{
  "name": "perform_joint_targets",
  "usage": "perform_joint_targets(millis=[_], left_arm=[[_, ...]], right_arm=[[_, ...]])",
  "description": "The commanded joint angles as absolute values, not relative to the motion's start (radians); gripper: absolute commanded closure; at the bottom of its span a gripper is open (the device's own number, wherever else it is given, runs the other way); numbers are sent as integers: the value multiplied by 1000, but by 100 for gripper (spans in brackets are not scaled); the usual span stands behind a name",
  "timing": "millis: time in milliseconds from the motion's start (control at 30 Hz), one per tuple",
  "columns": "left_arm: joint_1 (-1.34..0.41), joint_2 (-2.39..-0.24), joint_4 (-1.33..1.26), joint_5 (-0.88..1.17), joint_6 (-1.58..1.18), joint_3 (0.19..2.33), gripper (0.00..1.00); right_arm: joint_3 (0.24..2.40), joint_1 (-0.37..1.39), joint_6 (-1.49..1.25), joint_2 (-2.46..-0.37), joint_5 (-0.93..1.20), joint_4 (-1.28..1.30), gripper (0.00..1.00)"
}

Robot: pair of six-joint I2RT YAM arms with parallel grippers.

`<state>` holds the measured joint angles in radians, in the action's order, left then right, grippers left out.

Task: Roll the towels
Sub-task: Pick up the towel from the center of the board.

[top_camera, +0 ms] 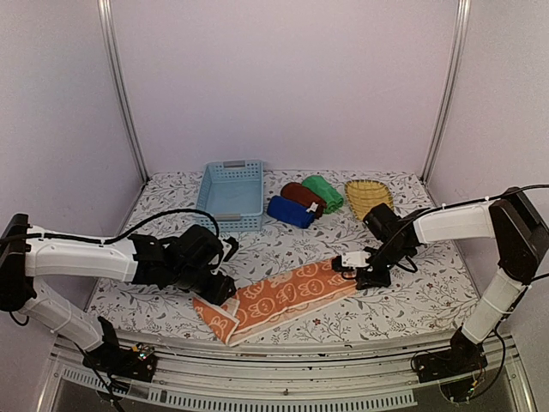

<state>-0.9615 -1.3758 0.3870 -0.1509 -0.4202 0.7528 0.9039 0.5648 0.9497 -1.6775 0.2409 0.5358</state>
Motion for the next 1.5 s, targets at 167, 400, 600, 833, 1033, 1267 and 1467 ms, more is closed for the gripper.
perform_joint_targets(millis=[167,400,600,833,1033,1267,1467], left_arm=[[-943,-1381,368,-162,-417,728,44],[-943,-1382,367,-156,-416,725,44],[-944,-1375,367,-156,-419,720,44],[-943,-1387,377,-136,-443,720,43],[-945,-1460,417,-110,-462,778,45],[-946,-1549,489,-194,-351,858,42],[-960,-1592,492,-122,-239,906,46]], right_arm=[[964,571,904,-1683,284,596,82],[986,571,884,-1690,296,608,69],[981,571,875,-1700,270,588,79],[1050,566,808,-1651,285,590,93],[1081,561,703,-1654,379,571,94],[1071,561,670,-1655,402,535,94],[1061,560,656,-1657,405,512,93]])
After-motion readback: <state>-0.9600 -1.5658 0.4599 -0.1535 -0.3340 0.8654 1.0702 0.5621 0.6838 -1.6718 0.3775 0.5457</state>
